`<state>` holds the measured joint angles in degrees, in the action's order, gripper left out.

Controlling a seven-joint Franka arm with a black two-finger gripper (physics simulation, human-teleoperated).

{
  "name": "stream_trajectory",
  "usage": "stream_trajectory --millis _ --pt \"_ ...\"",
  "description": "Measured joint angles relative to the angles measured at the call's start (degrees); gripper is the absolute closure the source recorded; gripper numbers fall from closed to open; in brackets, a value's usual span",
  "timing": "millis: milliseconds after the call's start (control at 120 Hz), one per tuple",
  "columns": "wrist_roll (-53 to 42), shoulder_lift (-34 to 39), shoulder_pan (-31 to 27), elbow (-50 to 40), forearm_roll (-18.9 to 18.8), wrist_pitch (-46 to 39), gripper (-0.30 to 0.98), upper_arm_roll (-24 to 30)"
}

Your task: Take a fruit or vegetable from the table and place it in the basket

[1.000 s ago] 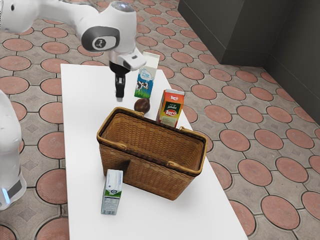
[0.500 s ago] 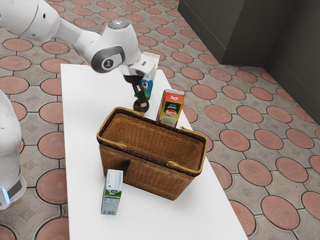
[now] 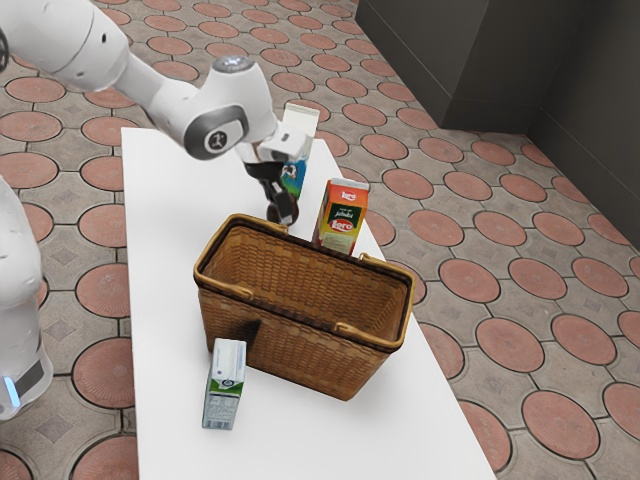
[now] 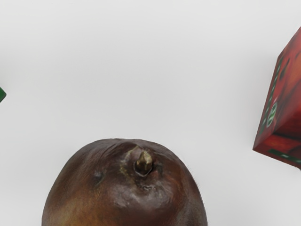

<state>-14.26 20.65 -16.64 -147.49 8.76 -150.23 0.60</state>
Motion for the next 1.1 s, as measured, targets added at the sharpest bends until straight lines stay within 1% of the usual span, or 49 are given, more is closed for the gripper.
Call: stream_trajectory --millis 67,133,325,475,692,958,1025,1100 --pt "0.22 0.26 3.77 0.15 0.82 -0.68 0.05 -3.33" --pt "0.42 0.13 5.15 0.16 1.28 -1.22 0.05 -4.75" --pt "0.87 -3.29 5.45 0.02 1.46 -1.92 0.05 -5.46" --pt "1.13 -4.49 5.08 0.68 0.32 -3.78 0.05 -5.52" --pt "1.40 -5.26 5.12 1.81 -0.06 -6.24 0.06 -5.51" --pt "1.68 -5.46 5.22 1.82 -0.66 -6.35 0.24 -5.54" --pt "1.86 -4.46 5.17 2.85 -1.83 -4.52 0.29 -6.12" --pt "2.14 -3.02 5.14 6.46 -3.29 0.28 0.34 -6.90"
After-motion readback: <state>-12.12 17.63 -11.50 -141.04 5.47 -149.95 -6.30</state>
